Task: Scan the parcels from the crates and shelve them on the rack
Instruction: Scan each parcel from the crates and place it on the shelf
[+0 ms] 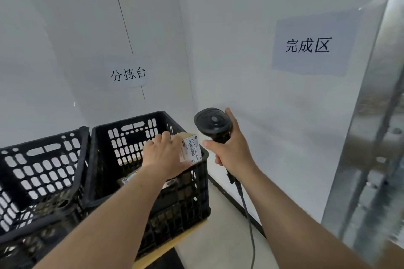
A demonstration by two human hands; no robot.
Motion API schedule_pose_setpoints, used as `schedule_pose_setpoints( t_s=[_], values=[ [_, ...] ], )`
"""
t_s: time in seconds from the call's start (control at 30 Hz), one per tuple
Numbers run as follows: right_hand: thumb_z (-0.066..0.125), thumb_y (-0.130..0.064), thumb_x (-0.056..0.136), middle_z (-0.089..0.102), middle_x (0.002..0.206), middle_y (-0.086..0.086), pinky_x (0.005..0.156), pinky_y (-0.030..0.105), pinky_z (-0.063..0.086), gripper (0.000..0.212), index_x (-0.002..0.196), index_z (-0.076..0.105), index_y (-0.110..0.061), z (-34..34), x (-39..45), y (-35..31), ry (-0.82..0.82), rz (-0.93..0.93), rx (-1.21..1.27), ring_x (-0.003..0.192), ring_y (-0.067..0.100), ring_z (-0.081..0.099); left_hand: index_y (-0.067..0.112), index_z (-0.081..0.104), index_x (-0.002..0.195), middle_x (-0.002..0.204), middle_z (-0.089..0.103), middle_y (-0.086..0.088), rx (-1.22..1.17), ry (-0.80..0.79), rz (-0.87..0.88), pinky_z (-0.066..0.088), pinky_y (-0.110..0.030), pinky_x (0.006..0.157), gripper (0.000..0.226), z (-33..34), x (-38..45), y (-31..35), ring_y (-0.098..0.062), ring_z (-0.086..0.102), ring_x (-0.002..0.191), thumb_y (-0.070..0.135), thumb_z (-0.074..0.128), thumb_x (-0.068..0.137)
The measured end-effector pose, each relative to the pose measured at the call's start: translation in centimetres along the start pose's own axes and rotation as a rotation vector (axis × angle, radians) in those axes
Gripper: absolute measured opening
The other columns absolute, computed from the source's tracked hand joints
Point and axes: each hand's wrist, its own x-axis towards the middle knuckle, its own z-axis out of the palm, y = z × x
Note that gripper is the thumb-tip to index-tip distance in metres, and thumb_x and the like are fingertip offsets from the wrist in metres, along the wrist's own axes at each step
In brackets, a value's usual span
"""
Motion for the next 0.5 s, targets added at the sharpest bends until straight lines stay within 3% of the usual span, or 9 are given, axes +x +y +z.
schedule_pose_setpoints(
  t_s=[0.17,0.37,0.5],
  values=[
    [0.075,-0.012,0.082,0.06,0.128,-0.002,0.047,0.018,0.046,0.1,0.153,0.014,-0.047,2.0,0.0,0.3,-0.016,0.022,0.017,0.06,0.008,0.055,0.026,0.049,0.132,0.139,0.042,-0.004,-0.113,-0.125,0.054,0.034,-0.043,0.107,0.045,-1.7,1.4,-2.0,-0.024,0.039,0.128,0.047,0.05,0.092],
    [0.077,-0.012,0.082,0.058,0.128,-0.003,0.047,0.018,0.047,0.101,0.153,0.014,-0.045,3.0,0.2,0.6,0.012,0.018,-0.007,0.061,0.008,0.054,0.039,0.035,0.132,0.116,0.044,-0.003,-0.437,-0.461,-0.047,0.046,-0.048,0.096,0.061,-1.4,2.0,-4.6,-0.024,0.055,0.104,0.056,0.055,0.077],
    [0.076,-0.009,0.083,0.059,0.125,-0.003,0.047,0.019,0.046,0.1,0.153,0.015,-0.045,3.1,0.2,0.7,0.028,0.011,-0.02,0.044,-0.001,0.054,0.046,0.031,0.129,0.11,0.059,-0.002,-0.397,-0.556,-0.049,0.046,-0.046,0.097,0.065,-2.5,2.5,-5.4,-0.024,0.055,0.104,0.053,0.061,0.072]
  ],
)
